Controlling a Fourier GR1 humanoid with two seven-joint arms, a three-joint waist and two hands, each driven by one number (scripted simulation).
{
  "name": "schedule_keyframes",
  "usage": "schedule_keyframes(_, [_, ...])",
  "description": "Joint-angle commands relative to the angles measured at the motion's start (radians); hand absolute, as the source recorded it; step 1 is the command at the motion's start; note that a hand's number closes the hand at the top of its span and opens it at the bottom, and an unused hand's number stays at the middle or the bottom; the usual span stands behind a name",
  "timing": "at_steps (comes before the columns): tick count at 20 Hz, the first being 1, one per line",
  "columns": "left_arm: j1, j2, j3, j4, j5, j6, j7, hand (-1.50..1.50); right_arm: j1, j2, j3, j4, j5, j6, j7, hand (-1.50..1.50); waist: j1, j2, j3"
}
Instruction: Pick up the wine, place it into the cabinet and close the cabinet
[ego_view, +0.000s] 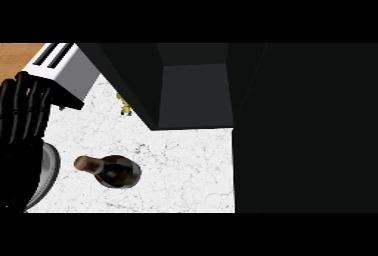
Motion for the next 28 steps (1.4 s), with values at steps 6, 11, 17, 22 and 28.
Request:
schedule_keyframes(6, [0.031, 0.073, -0.030, 0.033, 0.405, -0.350, -0.073, -1.50, 0.131, 0.023, 0.048, -0.107, -0.048, 0.049, -0.025, -1.50, 0.001, -0.028, -0.048])
schedule_keyframes(11, [0.134, 0.080, -0.045, 0.025, 0.695, -0.339, 0.228, -1.50, 0.231, 0.018, 0.179, -0.137, -0.217, 0.173, 0.117, -1.50, 0.015, -0.030, -0.044])
schedule_keyframes(17, [0.166, 0.252, 0.123, -0.186, 1.042, -0.242, 0.462, -1.50, 0.316, -0.004, 0.214, -0.407, -0.260, 0.123, 0.307, -1.50, 0.025, -0.032, -0.044])
schedule_keyframes(22, [0.113, 0.305, 0.225, -0.191, 1.158, -0.162, 0.513, -1.50, 0.351, -0.002, 0.269, -0.576, -0.267, 0.069, 0.433, -1.50, 0.015, -0.030, -0.045])
schedule_keyframes(28, [0.135, 0.345, 0.346, -0.177, 1.290, -0.189, 0.558, -1.50, 0.300, -0.004, 0.280, -0.594, -0.248, 0.025, 0.481, -1.50, 0.014, -0.029, -0.045])
